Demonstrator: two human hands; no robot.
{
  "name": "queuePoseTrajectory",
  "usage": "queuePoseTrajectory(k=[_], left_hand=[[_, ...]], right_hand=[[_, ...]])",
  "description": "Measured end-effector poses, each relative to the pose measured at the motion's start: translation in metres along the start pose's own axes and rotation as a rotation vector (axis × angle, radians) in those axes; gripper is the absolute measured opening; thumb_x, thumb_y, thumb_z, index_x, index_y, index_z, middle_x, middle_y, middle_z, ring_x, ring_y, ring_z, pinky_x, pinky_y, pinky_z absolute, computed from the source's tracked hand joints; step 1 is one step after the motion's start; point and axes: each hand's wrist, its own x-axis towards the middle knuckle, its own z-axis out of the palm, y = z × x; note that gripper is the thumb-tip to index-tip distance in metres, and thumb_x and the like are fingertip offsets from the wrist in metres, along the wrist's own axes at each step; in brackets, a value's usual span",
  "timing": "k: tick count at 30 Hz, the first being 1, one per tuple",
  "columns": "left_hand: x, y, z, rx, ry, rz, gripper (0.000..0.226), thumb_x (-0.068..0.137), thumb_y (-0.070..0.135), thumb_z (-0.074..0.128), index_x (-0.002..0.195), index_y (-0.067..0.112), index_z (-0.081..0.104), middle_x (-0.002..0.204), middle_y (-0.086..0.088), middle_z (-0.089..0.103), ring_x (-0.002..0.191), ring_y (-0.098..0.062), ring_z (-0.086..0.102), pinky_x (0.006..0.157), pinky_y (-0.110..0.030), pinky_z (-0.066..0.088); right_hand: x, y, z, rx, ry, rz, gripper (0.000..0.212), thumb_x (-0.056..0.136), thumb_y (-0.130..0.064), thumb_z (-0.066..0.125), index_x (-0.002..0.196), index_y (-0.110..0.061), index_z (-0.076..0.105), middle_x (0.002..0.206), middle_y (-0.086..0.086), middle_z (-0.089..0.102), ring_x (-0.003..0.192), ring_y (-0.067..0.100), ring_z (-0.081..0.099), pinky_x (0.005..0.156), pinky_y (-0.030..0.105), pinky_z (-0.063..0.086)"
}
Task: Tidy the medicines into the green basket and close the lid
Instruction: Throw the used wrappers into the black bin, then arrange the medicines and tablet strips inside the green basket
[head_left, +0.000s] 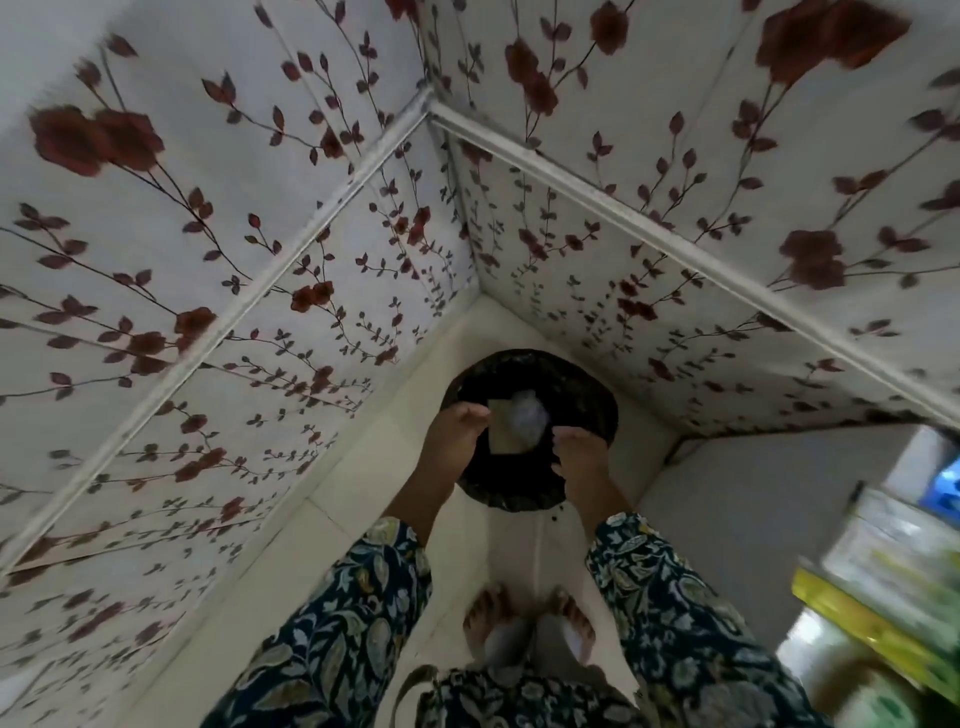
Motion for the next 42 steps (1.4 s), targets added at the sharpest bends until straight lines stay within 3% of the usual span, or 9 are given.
queuePoseTrajectory(k=[5, 11, 15, 18, 28, 32, 34, 37, 42], left_hand=[[-0.059, 0.044, -0.005, -0.008, -0.035, 0.034, 0.014, 0.094, 0.010, 0.048, 0.093, 0.010, 0.062, 0.105, -0.010, 0.060, 0.101, -0.023, 0.055, 0.092, -0.038, 0.044], [-0.159, 0.104, 0.000, 0.048, -0.140, 0.062, 0.025, 0.096, 0.014, 0.046, 0.111, 0.003, 0.063, 0.114, -0.013, 0.062, 0.107, -0.027, 0.057, 0.091, -0.037, 0.044], [-0.228, 0.124, 0.018, 0.066, -0.253, 0.097, 0.026, 0.098, 0.017, 0.044, 0.110, 0.003, 0.062, 0.109, -0.009, 0.061, 0.102, -0.023, 0.055, 0.085, -0.033, 0.041], [-0.269, 0.131, 0.048, 0.153, -0.330, 0.158, 0.020, 0.097, 0.017, 0.045, 0.102, 0.009, 0.062, 0.107, -0.009, 0.063, 0.098, -0.021, 0.057, 0.081, -0.031, 0.043], [-0.334, 0.076, 0.146, 0.357, -0.420, 0.177, 0.028, 0.091, 0.007, 0.049, 0.066, 0.019, 0.053, 0.073, -0.001, 0.055, 0.063, -0.010, 0.050, 0.047, -0.017, 0.034], [-0.342, 0.038, 0.168, 0.540, -0.384, 0.183, 0.026, 0.085, 0.002, 0.055, 0.065, 0.018, 0.056, 0.084, -0.013, 0.065, 0.085, -0.028, 0.058, 0.059, -0.031, 0.040], [-0.342, 0.019, 0.174, 0.605, -0.361, 0.199, 0.013, 0.085, -0.003, 0.053, 0.087, 0.002, 0.064, 0.101, -0.016, 0.065, 0.098, -0.033, 0.061, 0.069, -0.029, 0.039], [-0.336, 0.003, 0.179, 0.696, -0.311, 0.242, 0.029, 0.088, 0.001, 0.054, 0.116, -0.005, 0.056, 0.110, -0.019, 0.061, 0.102, -0.031, 0.059, 0.076, -0.026, 0.041], [-0.306, -0.008, 0.202, 0.751, -0.183, 0.310, 0.049, 0.082, 0.020, 0.066, 0.123, -0.002, 0.050, 0.128, -0.023, 0.051, 0.119, -0.036, 0.051, 0.096, -0.041, 0.044]], right_hand=[[-0.077, -0.031, -0.038, 0.256, -0.169, -0.009, 0.024, 0.088, -0.010, 0.054, 0.066, -0.017, 0.061, 0.072, 0.004, 0.058, 0.065, 0.013, 0.056, 0.083, 0.030, 0.049], [-0.199, -0.063, -0.098, 0.331, -0.045, -0.081, 0.039, 0.096, -0.003, 0.034, 0.067, -0.010, 0.059, 0.072, 0.006, 0.057, 0.040, 0.004, 0.061, 0.040, 0.011, 0.048], [-0.270, -0.059, -0.157, 0.319, 0.057, -0.148, 0.036, 0.093, 0.004, 0.034, 0.068, -0.006, 0.059, 0.059, 0.006, 0.064, 0.046, 0.013, 0.061, 0.046, 0.017, 0.046], [-0.305, -0.044, -0.208, 0.356, 0.099, -0.134, 0.038, 0.092, 0.004, 0.029, 0.067, -0.007, 0.055, 0.041, -0.001, 0.064, 0.032, 0.006, 0.057, 0.041, 0.013, 0.040], [-0.340, 0.042, -0.308, 0.267, 0.242, -0.137, 0.035, 0.089, 0.005, 0.037, 0.064, -0.012, 0.054, 0.057, 0.004, 0.059, 0.047, 0.012, 0.055, 0.049, 0.019, 0.040], [-0.341, 0.077, -0.316, 0.096, 0.183, -0.151, 0.033, 0.081, 0.009, 0.047, 0.063, -0.017, 0.057, 0.074, 0.010, 0.059, 0.071, 0.023, 0.056, 0.057, 0.025, 0.041], [-0.338, 0.094, -0.311, -0.009, 0.159, -0.181, 0.029, 0.080, 0.007, 0.048, 0.069, -0.017, 0.061, 0.084, 0.015, 0.063, 0.081, 0.023, 0.056, 0.063, 0.027, 0.043], [-0.334, 0.116, -0.296, -0.272, 0.163, -0.295, 0.024, 0.082, 0.000, 0.053, 0.099, -0.007, 0.067, 0.108, 0.015, 0.069, 0.095, 0.026, 0.062, 0.079, 0.026, 0.044], [-0.314, 0.151, -0.260, -0.770, 0.151, -0.445, 0.047, 0.086, -0.008, 0.047, 0.132, -0.015, 0.045, 0.138, 0.006, 0.049, 0.118, 0.027, 0.054, 0.093, 0.034, 0.047]])
